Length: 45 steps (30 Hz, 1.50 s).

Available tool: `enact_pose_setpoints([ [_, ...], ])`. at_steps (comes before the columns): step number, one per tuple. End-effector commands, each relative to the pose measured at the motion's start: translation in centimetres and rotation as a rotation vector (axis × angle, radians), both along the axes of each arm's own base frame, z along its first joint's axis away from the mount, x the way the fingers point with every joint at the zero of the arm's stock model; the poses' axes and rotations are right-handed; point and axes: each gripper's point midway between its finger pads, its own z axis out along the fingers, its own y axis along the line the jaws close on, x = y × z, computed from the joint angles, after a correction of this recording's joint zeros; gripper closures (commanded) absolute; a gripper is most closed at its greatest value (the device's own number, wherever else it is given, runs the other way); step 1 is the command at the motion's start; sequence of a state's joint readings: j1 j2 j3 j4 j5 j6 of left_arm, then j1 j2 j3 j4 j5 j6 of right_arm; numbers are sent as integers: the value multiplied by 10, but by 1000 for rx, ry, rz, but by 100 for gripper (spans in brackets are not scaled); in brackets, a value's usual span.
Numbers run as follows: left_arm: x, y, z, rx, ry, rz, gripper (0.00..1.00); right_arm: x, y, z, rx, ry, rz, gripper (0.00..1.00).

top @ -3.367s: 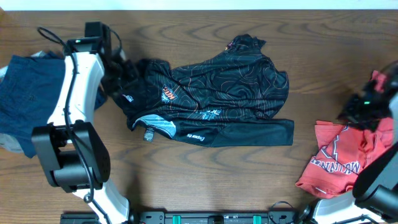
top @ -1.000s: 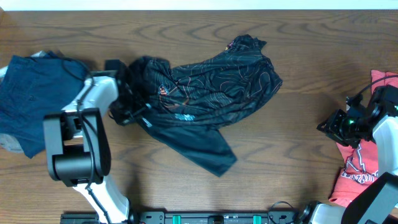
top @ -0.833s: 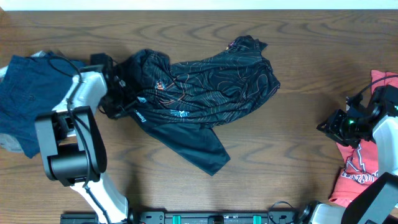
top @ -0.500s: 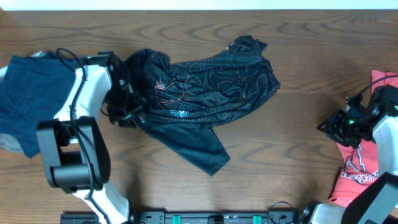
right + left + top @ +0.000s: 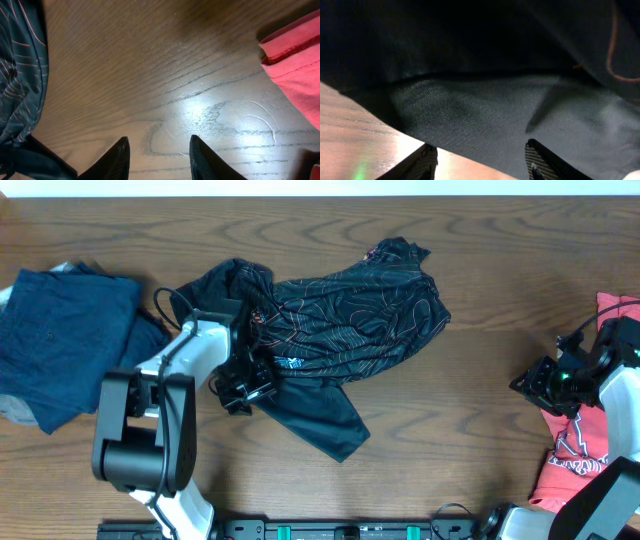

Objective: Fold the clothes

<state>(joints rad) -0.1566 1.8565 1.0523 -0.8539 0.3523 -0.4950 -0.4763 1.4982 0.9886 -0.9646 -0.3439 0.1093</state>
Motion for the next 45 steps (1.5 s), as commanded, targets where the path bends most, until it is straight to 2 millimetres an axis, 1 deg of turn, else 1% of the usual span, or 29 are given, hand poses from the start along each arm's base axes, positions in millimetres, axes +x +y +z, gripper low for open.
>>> enact_pose_setpoints([
  [1, -5, 1, -21, 46, 0, 50, 41, 6, 2, 7, -11, -28, 28, 62],
  [2, -4, -1, -23, 44, -14, 48, 41, 6, 2, 7, -11, -28, 28, 62],
  [5, 10, -8, -29, 28, -89, 34, 42, 6, 2, 7, -12, -28, 28, 62],
  [7, 20, -12, -30, 17, -136, 29, 46, 6, 2, 7, -12, -28, 28, 62],
  [8, 25, -15, -30, 11, -158, 26, 50, 6, 2, 7, -12, -28, 28, 62],
  [9, 27, -15, -29, 8, -164, 26, 57, 6, 2, 7, -12, -28, 28, 62],
  [10, 26, -15, -29, 8, -163, 26, 71, 6, 2, 7, -12, -28, 28, 62],
  [11, 25, -15, -29, 9, -156, 26, 81, 6, 2, 7, -12, -28, 28, 62],
  [12, 21, -14, -29, 12, -141, 26, 94, 6, 2, 7, -12, -29, 28, 62],
  [16, -4, -9, -26, 34, -41, 18, 94, 7, 1, 7, -15, -34, 28, 62],
  [19, -22, -5, -14, 35, 6, -39, 94, 7, 1, 7, -15, -34, 28, 62],
  [22, -34, -1, 5, 24, 11, -106, 94, 6, 2, 7, -13, -28, 29, 65],
  [24, -41, 2, 22, 16, -1, -131, 94, 3, 4, 6, -15, -13, 35, 68],
  [26, -47, 10, 42, 24, -29, -138, 94, 2, 8, 5, -23, 0, 51, 68],
  [30, -56, 43, 76, 128, -106, -92, 94, 6, 26, 4, -42, 1, 131, 66],
  [32, -62, 59, 92, 159, -143, -46, 94, 12, 38, 4, -70, -11, 192, 64],
  [35, -67, 73, 108, 166, -204, 10, 94, 23, 62, 5, -84, -49, 289, 59],
  [37, -68, 82, 116, 175, -238, 58, 94, 28, 80, 5, -86, -69, 342, 57],
  [41, -74, 101, 124, 199, -259, 153, 94, 37, 113, 1, -68, -79, 367, 57],
  [45, -73, 115, 126, 210, -270, 232, 94, 52, 143, -6, -61, -122, 413, 56],
])
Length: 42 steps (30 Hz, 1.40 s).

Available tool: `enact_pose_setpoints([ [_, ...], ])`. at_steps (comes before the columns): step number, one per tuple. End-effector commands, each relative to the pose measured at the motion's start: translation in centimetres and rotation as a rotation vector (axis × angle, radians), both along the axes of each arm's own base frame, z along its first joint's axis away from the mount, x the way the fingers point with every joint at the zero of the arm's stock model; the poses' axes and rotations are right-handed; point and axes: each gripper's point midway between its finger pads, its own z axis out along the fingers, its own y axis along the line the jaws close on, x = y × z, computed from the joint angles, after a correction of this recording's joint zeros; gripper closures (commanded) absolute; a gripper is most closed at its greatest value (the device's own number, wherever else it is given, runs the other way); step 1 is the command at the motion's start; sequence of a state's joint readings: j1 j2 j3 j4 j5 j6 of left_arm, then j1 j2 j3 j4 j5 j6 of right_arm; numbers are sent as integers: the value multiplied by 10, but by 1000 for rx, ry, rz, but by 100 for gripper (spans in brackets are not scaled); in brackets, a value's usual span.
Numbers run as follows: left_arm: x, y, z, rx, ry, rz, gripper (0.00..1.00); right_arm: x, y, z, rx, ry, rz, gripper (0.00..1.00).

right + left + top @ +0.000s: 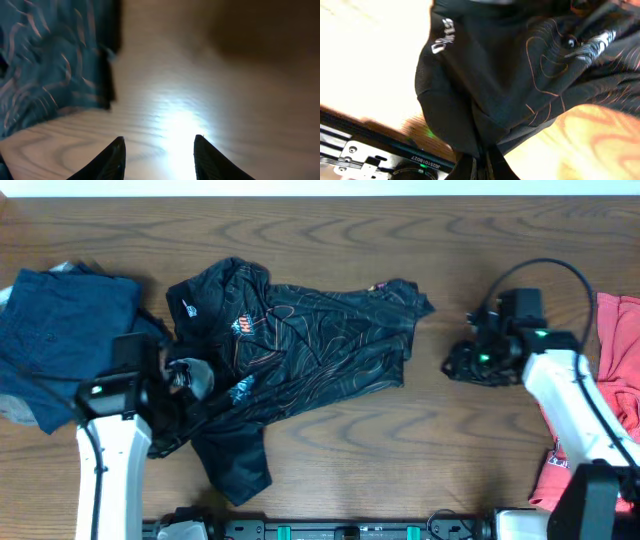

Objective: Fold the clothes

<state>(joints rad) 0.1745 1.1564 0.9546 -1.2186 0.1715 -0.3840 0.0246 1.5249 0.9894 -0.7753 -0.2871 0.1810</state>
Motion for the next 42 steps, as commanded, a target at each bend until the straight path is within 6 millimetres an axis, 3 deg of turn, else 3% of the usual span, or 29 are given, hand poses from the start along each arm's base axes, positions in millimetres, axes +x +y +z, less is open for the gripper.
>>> enact_pose_setpoints([
  [1, 0, 15, 2, 31, -11, 41, 94, 12, 24, -7, 15, -6, 12, 55],
  [7, 1, 18, 2, 32, -16, 55, 94, 29, 62, -36, 33, -23, 71, 50],
  [12, 2, 18, 2, 33, -20, 55, 94, 35, 90, -65, 54, -12, 121, 52],
  [13, 3, 18, 2, 33, -22, 55, 94, 36, 93, -70, 54, -13, 127, 57],
  [16, 6, 19, 3, 37, -38, 55, 94, 44, 91, -78, 43, -19, 87, 92],
  [17, 8, 20, 3, 39, -47, 56, 94, 46, 87, -78, 30, -27, 72, 99],
  [21, 20, 23, 5, 49, -93, 56, 94, 58, 70, -46, -4, -45, 25, 99],
  [28, 33, 26, 7, 61, -148, 57, 94, 86, 35, 67, -169, -167, 44, 99],
  [31, 34, 26, 7, 62, -152, 57, 94, 90, 36, 93, -203, -194, 105, 94],
  [33, 34, 26, 7, 62, -152, 57, 94, 90, 40, 94, -213, -202, 135, 78],
  [36, 33, 26, 7, 62, -151, 57, 94, 85, 34, 85, -267, -172, 137, 62],
  [42, 34, 26, 8, 63, -155, 57, 94, 64, 16, 63, -334, -68, 116, 57],
])
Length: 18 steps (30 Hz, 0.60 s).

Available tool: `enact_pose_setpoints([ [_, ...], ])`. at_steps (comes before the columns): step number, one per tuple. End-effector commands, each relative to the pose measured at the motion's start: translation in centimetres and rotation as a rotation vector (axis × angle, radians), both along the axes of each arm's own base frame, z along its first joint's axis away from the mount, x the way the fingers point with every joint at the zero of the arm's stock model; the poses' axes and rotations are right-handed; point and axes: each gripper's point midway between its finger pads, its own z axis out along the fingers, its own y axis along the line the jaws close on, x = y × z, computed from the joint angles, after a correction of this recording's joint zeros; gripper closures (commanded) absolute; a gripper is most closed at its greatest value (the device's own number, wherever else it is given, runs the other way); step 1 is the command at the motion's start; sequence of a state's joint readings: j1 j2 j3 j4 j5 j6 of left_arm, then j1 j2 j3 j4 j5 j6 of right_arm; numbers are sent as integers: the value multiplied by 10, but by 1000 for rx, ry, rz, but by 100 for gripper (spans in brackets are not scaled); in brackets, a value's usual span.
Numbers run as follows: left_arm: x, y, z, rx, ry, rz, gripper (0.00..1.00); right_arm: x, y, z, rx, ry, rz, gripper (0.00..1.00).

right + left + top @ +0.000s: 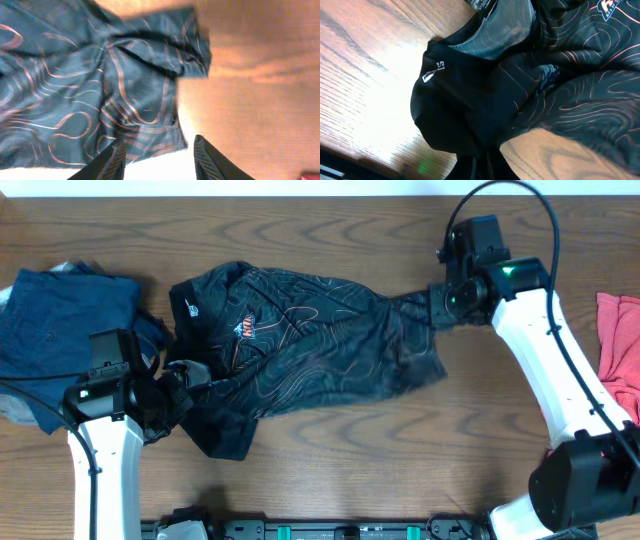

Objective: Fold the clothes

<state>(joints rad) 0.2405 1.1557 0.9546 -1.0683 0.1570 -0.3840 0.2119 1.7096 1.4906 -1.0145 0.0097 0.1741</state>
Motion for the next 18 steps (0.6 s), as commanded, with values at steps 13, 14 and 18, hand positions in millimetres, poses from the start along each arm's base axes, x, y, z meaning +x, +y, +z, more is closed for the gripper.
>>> enact_pose_setpoints([
  [13, 2, 3, 3, 19, -13, -10, 94, -97, -25, -100, -95, 357, -133, 57],
  [14, 2, 3, 3, 19, -13, -10, 93, -106, -20, -107, -60, 386, -128, 56],
  [18, 2, 3, 3, 19, -13, -10, 94, -123, -14, -124, -10, 434, -169, 55],
])
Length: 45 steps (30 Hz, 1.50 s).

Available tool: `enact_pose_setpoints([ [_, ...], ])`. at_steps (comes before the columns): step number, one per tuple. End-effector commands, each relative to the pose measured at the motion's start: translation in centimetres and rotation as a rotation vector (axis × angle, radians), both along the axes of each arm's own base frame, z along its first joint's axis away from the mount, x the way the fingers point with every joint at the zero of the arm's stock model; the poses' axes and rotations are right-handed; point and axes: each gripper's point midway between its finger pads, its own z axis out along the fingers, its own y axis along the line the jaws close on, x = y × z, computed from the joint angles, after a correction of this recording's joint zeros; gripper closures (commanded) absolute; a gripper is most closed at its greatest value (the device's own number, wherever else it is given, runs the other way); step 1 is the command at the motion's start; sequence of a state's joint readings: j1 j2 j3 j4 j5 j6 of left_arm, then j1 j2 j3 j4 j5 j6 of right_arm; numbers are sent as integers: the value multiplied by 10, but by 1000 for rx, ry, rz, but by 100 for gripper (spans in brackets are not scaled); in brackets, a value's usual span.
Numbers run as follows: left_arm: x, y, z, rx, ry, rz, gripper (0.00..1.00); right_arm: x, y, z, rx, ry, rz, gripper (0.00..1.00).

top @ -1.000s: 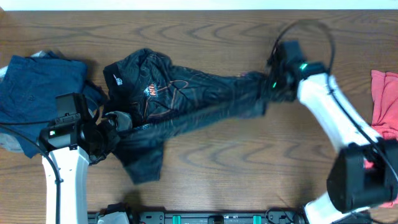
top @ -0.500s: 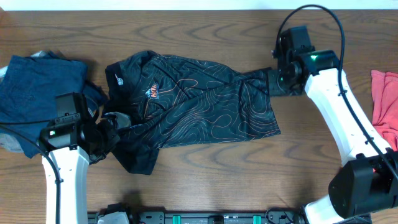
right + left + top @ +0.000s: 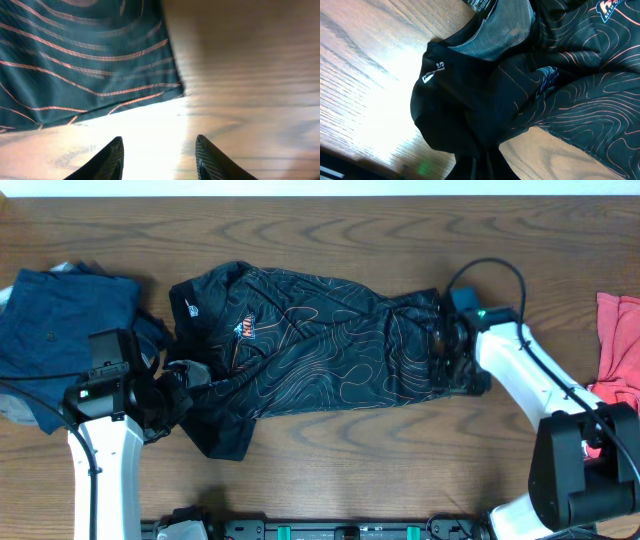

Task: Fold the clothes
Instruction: 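Lift the jersey with both grippers and stretch it sideways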

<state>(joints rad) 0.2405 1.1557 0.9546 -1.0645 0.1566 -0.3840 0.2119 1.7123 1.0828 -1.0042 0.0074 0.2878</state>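
Observation:
A black shirt [image 3: 320,350] with orange contour lines lies spread across the middle of the table. My left gripper [image 3: 176,394] is shut on a bunch of its fabric at the lower left; in the left wrist view the gripper [image 3: 481,169] pinches the black cloth [image 3: 470,100] between closed fingers. At the shirt's right edge my right gripper [image 3: 452,355] is low over the table. In the right wrist view the gripper [image 3: 160,159] is open over bare wood, with the shirt's hem [image 3: 90,60] just ahead at upper left.
A dark blue garment [image 3: 60,330] lies at the far left beside my left arm, with something grey [image 3: 15,412] under it. A red garment [image 3: 615,340] lies at the far right edge. Bare wood shows in front of and behind the shirt.
My right gripper has moved from the shirt's upper right corner down to its right edge, still open, now over bare wood. The shirt's right side lies wider. The left gripper is unchanged.
The shirt lay crumpled, my left gripper open at its lower left, my right gripper near the red garment. Then the left was shut on the shirt, farther left, the right beside it. Later the right was at its upper right corner; now the shirt lies flatter.

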Motion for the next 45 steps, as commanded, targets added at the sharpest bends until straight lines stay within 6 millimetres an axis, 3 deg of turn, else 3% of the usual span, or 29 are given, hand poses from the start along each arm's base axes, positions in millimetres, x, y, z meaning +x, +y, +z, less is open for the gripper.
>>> enact_pose_setpoints([
  [1, 1, 3, 3, 18, -9, -10, 94, -12, 11, -13, 50, 35, -83, 55],
  [5, 1, 3, 3, 18, -9, -10, 94, -10, 22, -26, 117, 11, -109, 53],
  [16, 1, 3, 2, 18, -9, -10, 94, -12, 20, -56, 117, -52, -264, 52],
  [22, 1, 3, 2, 18, -8, -10, 94, 9, 24, -58, 153, -147, -281, 50],
  [26, 0, 3, 2, 18, -7, -10, 94, 11, 24, -58, 154, -154, -280, 50],
  [30, 0, 3, 2, 18, -8, -10, 94, 12, 17, -58, 115, -168, -282, 67],
  [33, 0, 3, 2, 17, -7, -10, 94, 11, 17, -58, 112, -165, -282, 96],
  [36, 0, 3, 2, 17, -7, -10, 94, 9, 18, -58, 118, -155, -283, 99],
  [39, 0, -1, 3, 3, -10, -43, 94, 11, 20, -48, 148, -149, -288, 99],
  [41, 3, -9, 7, -31, -32, -104, 94, 16, 16, -28, 158, -162, -291, 99],
  [43, 5, -13, 17, -48, -51, -124, 94, 27, 9, 0, 171, -206, -291, 99],
  [45, 11, -15, 31, -54, -84, -154, 94, 41, -2, 42, 195, -278, -293, 99],
])
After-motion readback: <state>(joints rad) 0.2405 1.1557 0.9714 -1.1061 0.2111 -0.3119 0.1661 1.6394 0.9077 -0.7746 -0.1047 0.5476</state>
